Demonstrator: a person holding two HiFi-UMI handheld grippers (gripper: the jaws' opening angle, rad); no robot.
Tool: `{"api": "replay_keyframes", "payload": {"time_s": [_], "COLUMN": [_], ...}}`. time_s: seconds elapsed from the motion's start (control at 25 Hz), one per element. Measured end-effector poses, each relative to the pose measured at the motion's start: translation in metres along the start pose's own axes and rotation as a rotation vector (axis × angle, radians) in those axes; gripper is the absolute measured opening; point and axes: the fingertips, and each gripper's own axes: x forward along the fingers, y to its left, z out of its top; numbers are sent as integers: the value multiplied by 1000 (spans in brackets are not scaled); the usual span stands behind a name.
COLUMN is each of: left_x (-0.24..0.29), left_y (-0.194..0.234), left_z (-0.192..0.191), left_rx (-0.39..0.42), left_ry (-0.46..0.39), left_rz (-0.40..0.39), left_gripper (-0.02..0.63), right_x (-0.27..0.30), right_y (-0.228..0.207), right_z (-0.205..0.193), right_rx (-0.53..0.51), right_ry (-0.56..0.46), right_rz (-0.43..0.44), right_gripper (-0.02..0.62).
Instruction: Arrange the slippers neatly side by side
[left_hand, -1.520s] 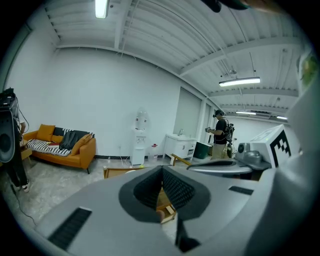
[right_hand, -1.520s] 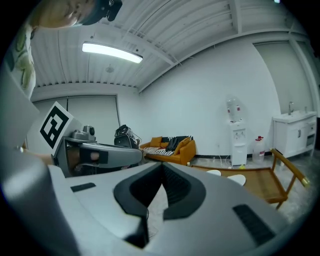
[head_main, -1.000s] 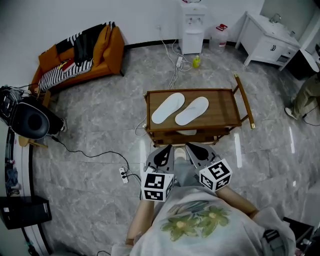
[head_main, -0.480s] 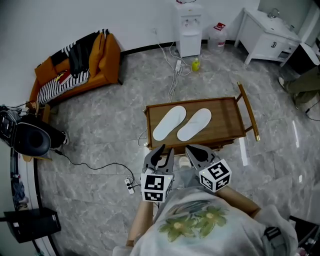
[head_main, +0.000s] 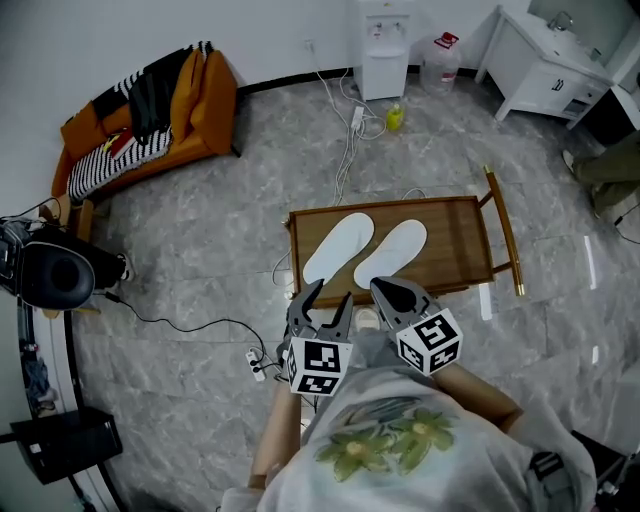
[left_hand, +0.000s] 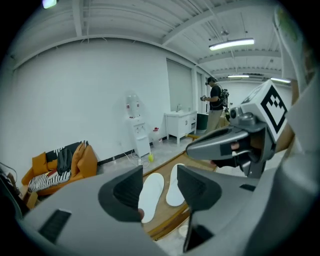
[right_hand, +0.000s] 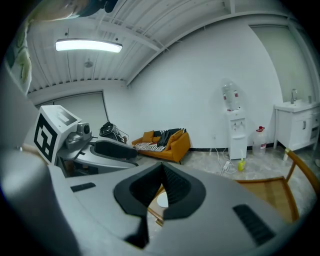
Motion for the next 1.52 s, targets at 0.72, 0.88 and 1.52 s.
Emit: {"api": "replay_keyframes", "payload": {"time_s": [0.72,0.88,1.52], "left_x": [92,111,187], "left_y": [6,8,17], "left_z": [-34,-52,-117], "left_rx": [115,105,113], "left_ry": [190,233,372], "left_rz": [-70,-84,-136], "left_gripper": [213,215,221], "right_x": [25,36,76], "right_y": [-68,-81,-102], "right_z": [1,-2,-36], "right_rx": [30,49,85], "right_ry": [26,52,142], "right_rz": [-35,-49,-41], "right_gripper": [6,6,6]}}
